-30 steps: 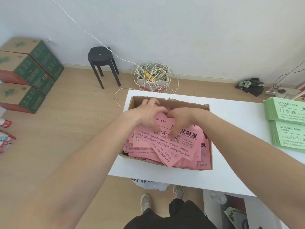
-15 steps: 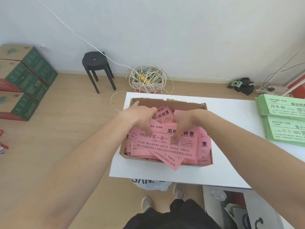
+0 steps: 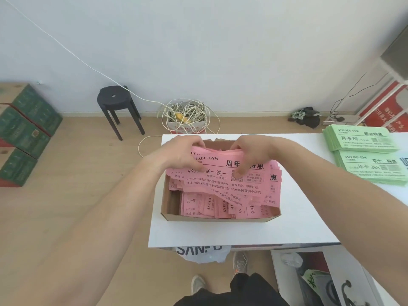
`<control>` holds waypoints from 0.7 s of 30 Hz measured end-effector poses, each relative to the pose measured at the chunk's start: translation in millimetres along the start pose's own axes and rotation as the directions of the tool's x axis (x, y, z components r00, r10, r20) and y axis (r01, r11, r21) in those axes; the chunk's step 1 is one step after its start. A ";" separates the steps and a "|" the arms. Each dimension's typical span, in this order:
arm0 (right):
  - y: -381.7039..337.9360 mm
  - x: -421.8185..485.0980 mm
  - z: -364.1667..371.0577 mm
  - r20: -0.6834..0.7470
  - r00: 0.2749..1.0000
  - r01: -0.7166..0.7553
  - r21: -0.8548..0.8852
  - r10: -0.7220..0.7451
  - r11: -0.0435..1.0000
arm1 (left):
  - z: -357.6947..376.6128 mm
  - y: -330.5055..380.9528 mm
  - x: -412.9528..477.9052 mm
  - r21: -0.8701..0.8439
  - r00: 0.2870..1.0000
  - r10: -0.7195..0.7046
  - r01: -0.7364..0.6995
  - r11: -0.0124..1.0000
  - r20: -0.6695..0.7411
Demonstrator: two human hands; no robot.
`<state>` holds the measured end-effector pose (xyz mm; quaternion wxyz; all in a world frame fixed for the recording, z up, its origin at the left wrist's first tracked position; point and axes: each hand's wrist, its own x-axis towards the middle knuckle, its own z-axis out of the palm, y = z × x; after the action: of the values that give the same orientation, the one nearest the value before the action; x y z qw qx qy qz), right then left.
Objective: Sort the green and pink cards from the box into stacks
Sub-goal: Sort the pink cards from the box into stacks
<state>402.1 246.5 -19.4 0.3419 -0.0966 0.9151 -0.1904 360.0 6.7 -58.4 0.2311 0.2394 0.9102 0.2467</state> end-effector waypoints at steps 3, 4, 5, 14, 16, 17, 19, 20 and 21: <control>2.7 -15.1 -3.7 -0.054 0.998 -0.038 0.005 0.038 0.999 | -5.1 1.4 -5.4 -0.174 0.997 0.009 -0.023 0.984 -0.082; 4.0 -20.3 -5.2 -0.070 0.996 -0.050 0.001 0.050 0.999 | -6.2 3.6 -5.5 -0.217 0.996 0.012 -0.032 0.976 -0.094; 5.7 -25.9 -7.1 -0.084 0.995 -0.060 -0.001 0.060 0.998 | -7.4 7.3 -4.4 -0.245 0.996 0.018 -0.040 0.969 -0.092; 48.4 -120.4 -54.3 -0.303 0.936 -0.183 0.022 0.181 0.983 | -31.3 116.1 33.6 -0.237 0.971 0.189 -0.220 0.946 -0.146; 66.4 -143.9 -64.4 -0.363 0.906 -0.224 0.026 0.218 0.974 | -31.8 149.9 44.6 -0.207 0.956 0.227 -0.264 0.942 -0.183; 76.7 -154.9 -68.4 -0.387 0.892 -0.242 0.031 0.235 0.970 | -29.9 166.3 50.6 -0.198 0.949 0.245 -0.283 0.939 -0.197; 100.4 -174.9 -72.2 -0.425 0.867 -0.270 0.036 0.259 0.962 | -19.7 196.9 62.2 -0.187 0.938 0.270 -0.312 0.932 -0.217; 112.9 -184.2 -71.8 -0.444 0.854 -0.289 0.029 0.271 0.957 | -12.0 210.8 67.9 -0.186 0.934 0.277 -0.320 0.929 -0.225; 125.8 -193.3 -70.0 -0.463 0.839 -0.313 0.016 0.284 0.950 | -2.0 223.9 74.3 -0.187 0.932 0.280 -0.325 0.927 -0.231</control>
<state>494.3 440.0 90.9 0.1379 0.0847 0.9789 -0.1247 373.1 217.8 46.0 0.1228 0.3243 0.8473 0.4023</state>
